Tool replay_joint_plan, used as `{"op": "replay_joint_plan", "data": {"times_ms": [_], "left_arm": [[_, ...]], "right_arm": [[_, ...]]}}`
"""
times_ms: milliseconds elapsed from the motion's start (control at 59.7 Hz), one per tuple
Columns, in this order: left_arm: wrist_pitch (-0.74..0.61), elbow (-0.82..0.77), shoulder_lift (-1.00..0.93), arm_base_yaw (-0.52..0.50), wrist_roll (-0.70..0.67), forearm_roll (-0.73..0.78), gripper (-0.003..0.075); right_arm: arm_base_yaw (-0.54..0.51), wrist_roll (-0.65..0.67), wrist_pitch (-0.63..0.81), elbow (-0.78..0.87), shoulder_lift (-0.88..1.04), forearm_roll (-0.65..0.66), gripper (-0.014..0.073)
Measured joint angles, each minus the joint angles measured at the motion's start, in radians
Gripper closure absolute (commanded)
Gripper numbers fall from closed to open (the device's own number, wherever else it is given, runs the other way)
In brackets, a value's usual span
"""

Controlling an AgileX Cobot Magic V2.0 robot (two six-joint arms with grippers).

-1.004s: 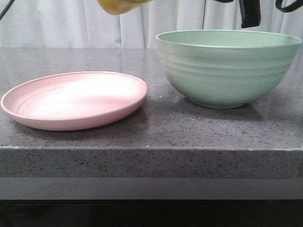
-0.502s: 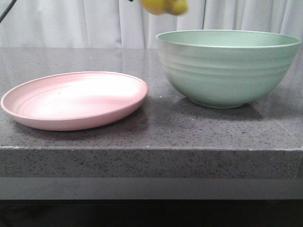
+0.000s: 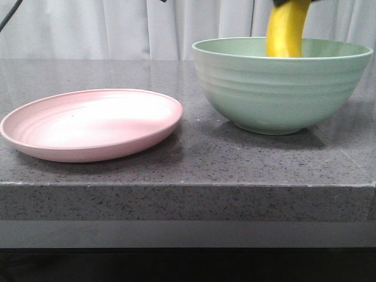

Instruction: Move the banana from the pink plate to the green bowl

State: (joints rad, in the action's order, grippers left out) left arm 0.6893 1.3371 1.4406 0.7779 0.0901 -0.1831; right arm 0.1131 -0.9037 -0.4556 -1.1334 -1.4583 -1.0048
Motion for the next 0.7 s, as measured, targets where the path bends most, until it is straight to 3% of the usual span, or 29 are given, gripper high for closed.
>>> {"op": "replay_joint_plan", "data": {"times_ms": [84,234,703], "left_arm": [[0.000,0.000,0.000,0.000,0.000,0.000,0.0226],[0.000,0.000,0.000,0.000,0.000,0.000,0.0226],[0.000,0.000,0.000,0.000,0.000,0.000,0.0227]], "right_arm": [[0.000,-0.001,-0.009,0.000,-0.024,0.007,0.0214],[0.000,-0.001,-0.017,0.000,-0.036,0.009,0.0164],[0.000,-0.001,-0.017,0.000,-0.034,0.009,0.0181]]}}
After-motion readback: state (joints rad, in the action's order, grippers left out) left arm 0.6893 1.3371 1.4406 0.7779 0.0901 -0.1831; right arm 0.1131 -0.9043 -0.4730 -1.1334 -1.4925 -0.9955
